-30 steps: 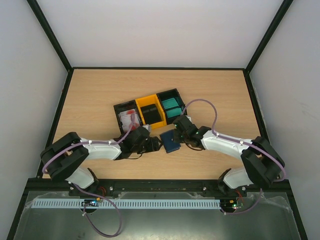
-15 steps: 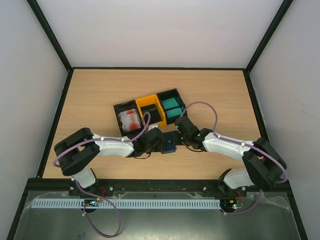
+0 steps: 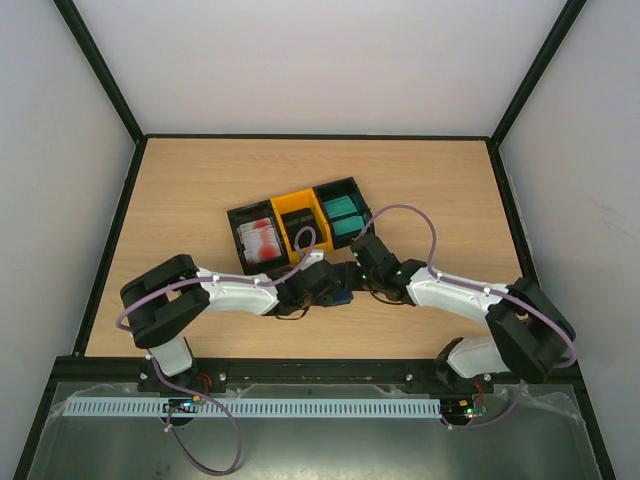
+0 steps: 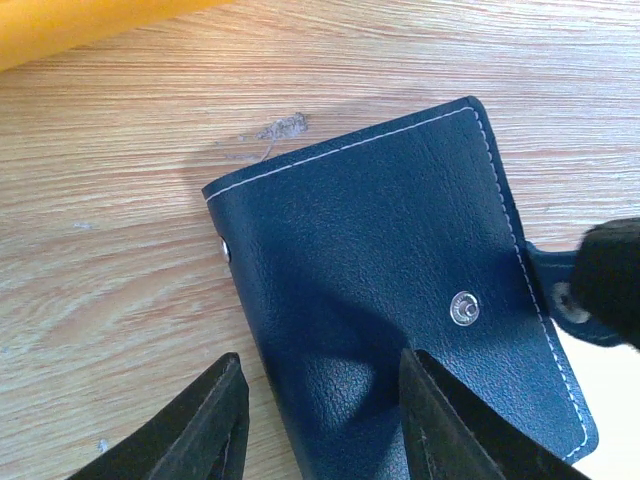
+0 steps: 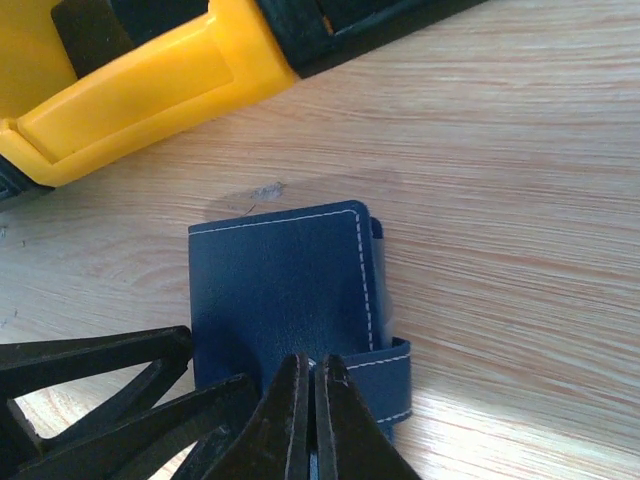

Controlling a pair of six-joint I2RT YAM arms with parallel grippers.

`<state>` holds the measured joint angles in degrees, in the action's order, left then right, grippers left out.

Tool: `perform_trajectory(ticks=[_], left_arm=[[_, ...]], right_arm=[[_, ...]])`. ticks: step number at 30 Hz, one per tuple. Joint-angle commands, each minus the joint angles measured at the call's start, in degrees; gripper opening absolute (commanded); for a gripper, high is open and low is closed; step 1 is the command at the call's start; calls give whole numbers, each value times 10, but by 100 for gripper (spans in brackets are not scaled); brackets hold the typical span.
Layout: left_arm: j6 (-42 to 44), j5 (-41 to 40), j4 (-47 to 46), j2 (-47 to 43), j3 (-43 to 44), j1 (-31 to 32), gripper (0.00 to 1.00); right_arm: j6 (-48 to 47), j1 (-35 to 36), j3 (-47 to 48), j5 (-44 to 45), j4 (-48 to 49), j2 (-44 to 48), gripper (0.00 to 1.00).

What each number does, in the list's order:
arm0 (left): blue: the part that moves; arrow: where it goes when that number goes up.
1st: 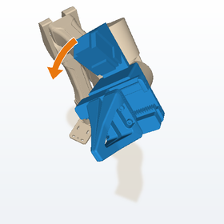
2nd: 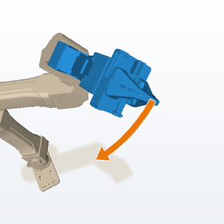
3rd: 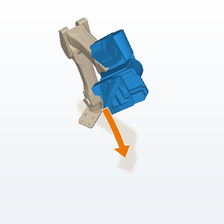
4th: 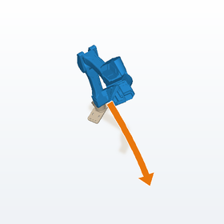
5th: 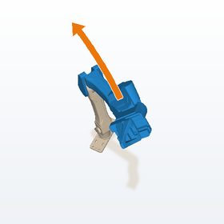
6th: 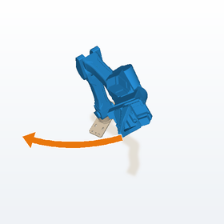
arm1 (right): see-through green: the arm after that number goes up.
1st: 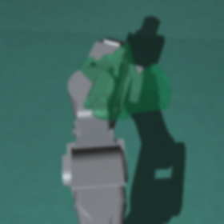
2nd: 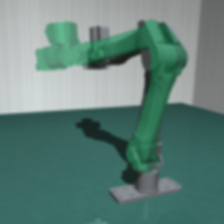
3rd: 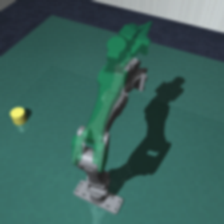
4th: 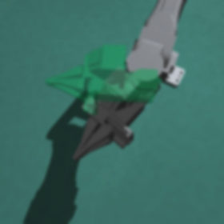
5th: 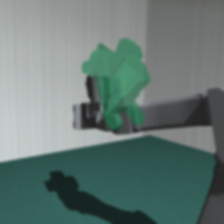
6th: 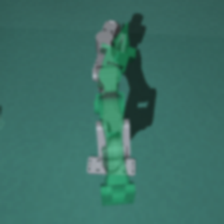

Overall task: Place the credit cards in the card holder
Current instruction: Close the card holder at the center of the board.

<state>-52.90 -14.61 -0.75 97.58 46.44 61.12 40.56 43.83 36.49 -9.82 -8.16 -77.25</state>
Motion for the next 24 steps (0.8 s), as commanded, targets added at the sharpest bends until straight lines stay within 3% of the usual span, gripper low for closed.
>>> perform_trajectory(ticks=[1,24], left_arm=[[4,-5,33,13,-21,2,43],[3,27,-4,-6,-46,-11,42]], right_arm=[[8,-2,-18,-35,43,-25,2],[25,-2,-22,-44,84,-63,2]])
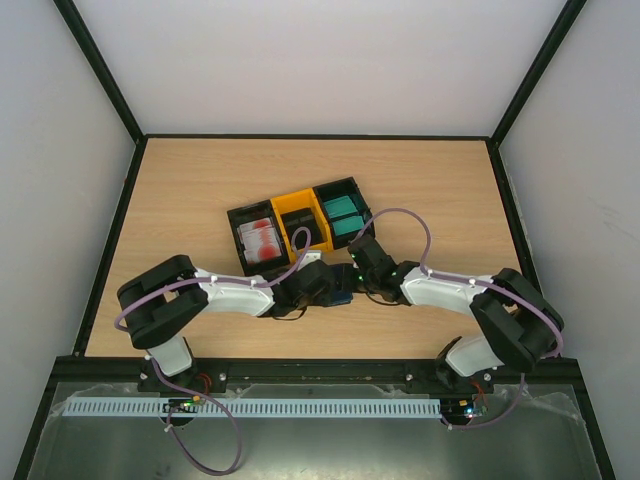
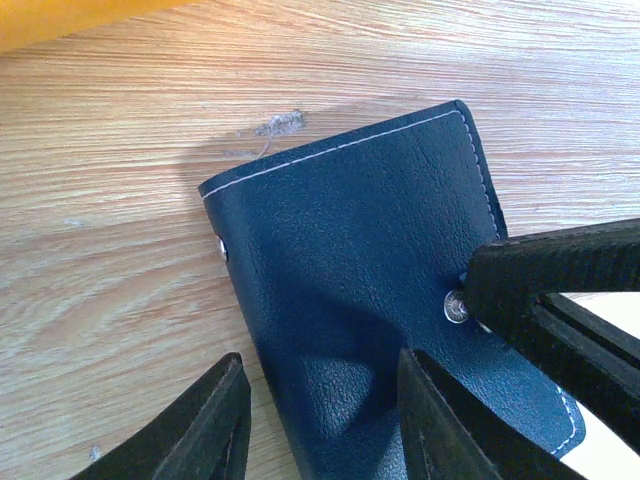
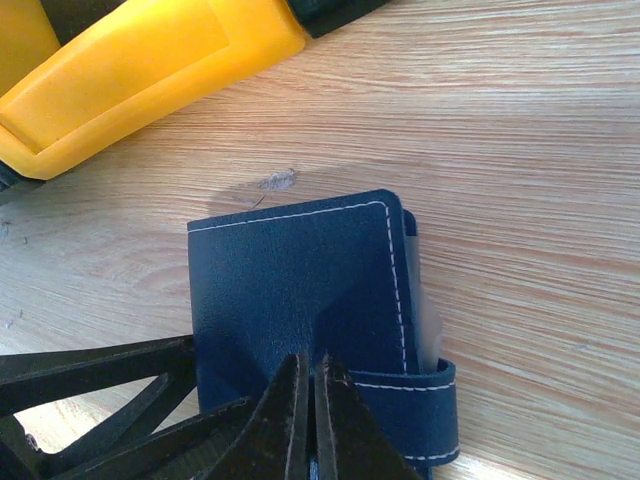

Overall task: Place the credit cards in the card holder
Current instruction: Close the card holder at the center of the board.

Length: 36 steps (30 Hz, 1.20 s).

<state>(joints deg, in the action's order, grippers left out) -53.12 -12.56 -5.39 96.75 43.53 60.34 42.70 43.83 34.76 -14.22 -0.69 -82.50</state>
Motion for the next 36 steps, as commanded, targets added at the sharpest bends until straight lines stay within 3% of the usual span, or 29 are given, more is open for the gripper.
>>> perform_trajectory(ticks=[1,36], left_arm=[[5,7,42,2,-17,-4,42],[5,10,40,1,-22,-10,41]], right_arm=[[4,-2,-4,-4,11,-12,2],[18,-2,-84,-33,-11,-21,2]])
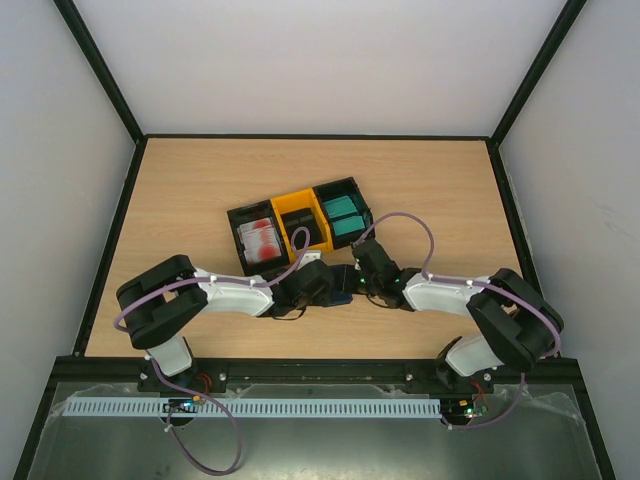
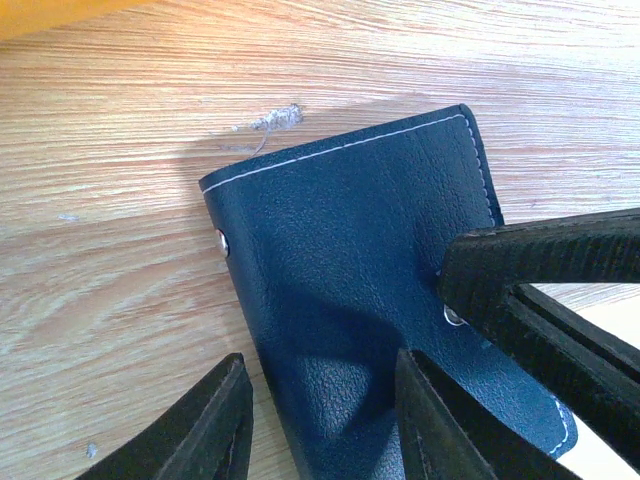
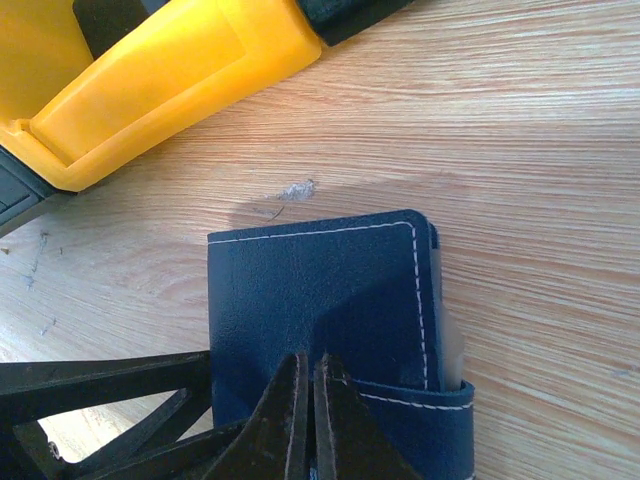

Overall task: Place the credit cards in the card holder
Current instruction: Close the card holder at the center of the board.

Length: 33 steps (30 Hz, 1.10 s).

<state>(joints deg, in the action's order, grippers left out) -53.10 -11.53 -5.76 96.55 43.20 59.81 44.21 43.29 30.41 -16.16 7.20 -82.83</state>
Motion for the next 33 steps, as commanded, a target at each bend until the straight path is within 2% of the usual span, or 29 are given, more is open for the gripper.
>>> perform_trajectory(ticks=[1,17,25,33], left_arm=[[5,0,43,4,-18,-5,41],[5,5,37,17,-15,-5,38],[5,6,38,18,-15,-5,38],[6,6,38,18,-15,-6,36]], right_arm=[[5,3,-43,-16,-87,-20,2],[36,8,-79,-12,-98,-5,2],[53,26,-83,-26,-59,-49,2],[79,32,-113,-23,-49,-28,2]])
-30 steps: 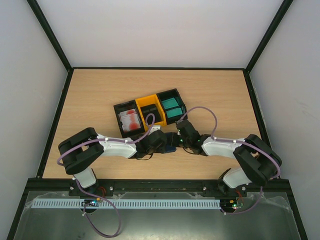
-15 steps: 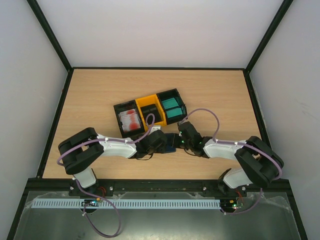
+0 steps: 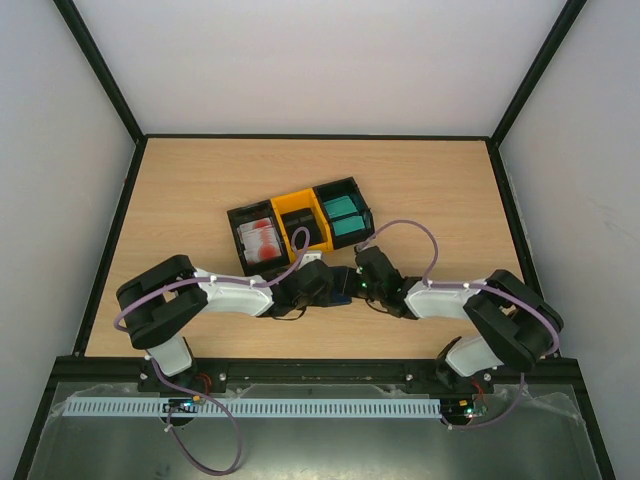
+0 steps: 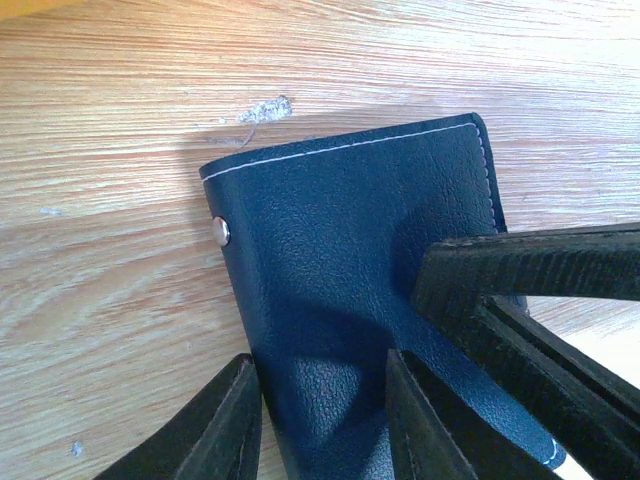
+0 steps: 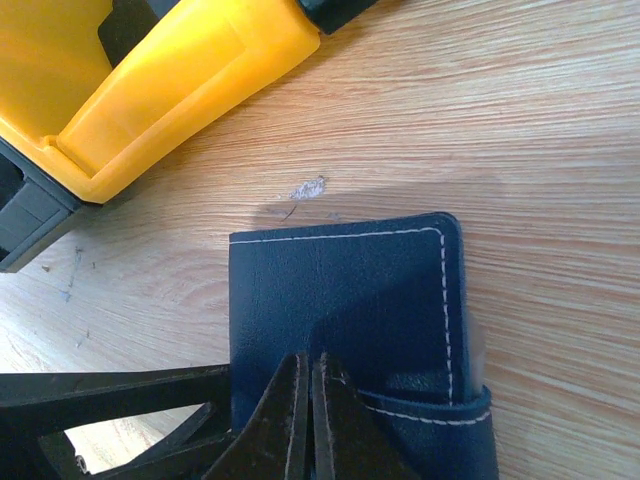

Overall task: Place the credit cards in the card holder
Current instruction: Close the card holder at the center of the board, then reset both arms

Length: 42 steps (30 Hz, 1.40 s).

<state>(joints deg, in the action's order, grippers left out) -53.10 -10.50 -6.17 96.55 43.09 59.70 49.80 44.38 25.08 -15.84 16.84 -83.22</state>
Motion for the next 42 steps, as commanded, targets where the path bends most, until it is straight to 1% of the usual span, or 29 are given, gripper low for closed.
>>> perform_trajectory(ticks=[1,9,12,15,16,18,19,22,23,27,28,29,30,31,33,34,36,38,40,41,42], left_arm=[[5,-5,42,18,-14,-5,36],[7,-2,42,18,-13,-8,36],[7,-3,44,15,-14,-8,36],[7,-3,46,8,-15,-9,36],[8,-3,47,4,-14,-10,37],[10,-4,50,-9,-15,-14,40],[13,-4,51,-18,-15,-18,44],[24,-5,54,-52,-17,-32,63],[27,-7,58,-66,-18,-37,68],[40,-25,79,-136,-24,-63,82],[43,-31,85,-159,-27,-69,91],[46,-37,90,-182,-31,-75,98],[50,-42,93,-211,-36,-79,100],[55,-51,97,-241,-40,-83,100],[64,-71,117,-309,-43,-90,100],[71,-81,124,-337,-41,-93,100],[97,-106,147,-398,-38,-95,100],[125,-133,148,-467,-48,-96,100],[153,-175,159,-529,-55,-96,100],[160,-188,171,-555,-54,-96,100],[167,-216,188,-577,-48,-96,100]], right_arm=[[27,22,-67,-25,-141,-21,2],[55,21,-96,-10,-115,-36,2],[57,21,-90,0,-116,-34,2],[50,20,-61,23,-138,-3,2],[46,21,-46,37,-153,12,5],[37,20,-12,72,-189,45,12],[31,18,7,88,-205,59,16],[11,1,58,116,-242,93,28],[4,-4,71,129,-253,101,29],[-24,-16,120,187,-317,131,36],[-32,-17,129,202,-332,143,37],[-39,-17,138,218,-346,156,38],[-45,-17,146,237,-359,171,41],[-50,-18,154,256,-375,185,46],[-58,-18,172,320,-413,224,54],[-61,-18,177,345,-424,235,56],[-77,-18,189,389,-446,278,65],[-89,-18,196,422,-458,324,74],[-97,-18,202,456,-471,368,80],[-101,-18,208,474,-478,388,83],[-104,-18,216,491,-486,406,84]])
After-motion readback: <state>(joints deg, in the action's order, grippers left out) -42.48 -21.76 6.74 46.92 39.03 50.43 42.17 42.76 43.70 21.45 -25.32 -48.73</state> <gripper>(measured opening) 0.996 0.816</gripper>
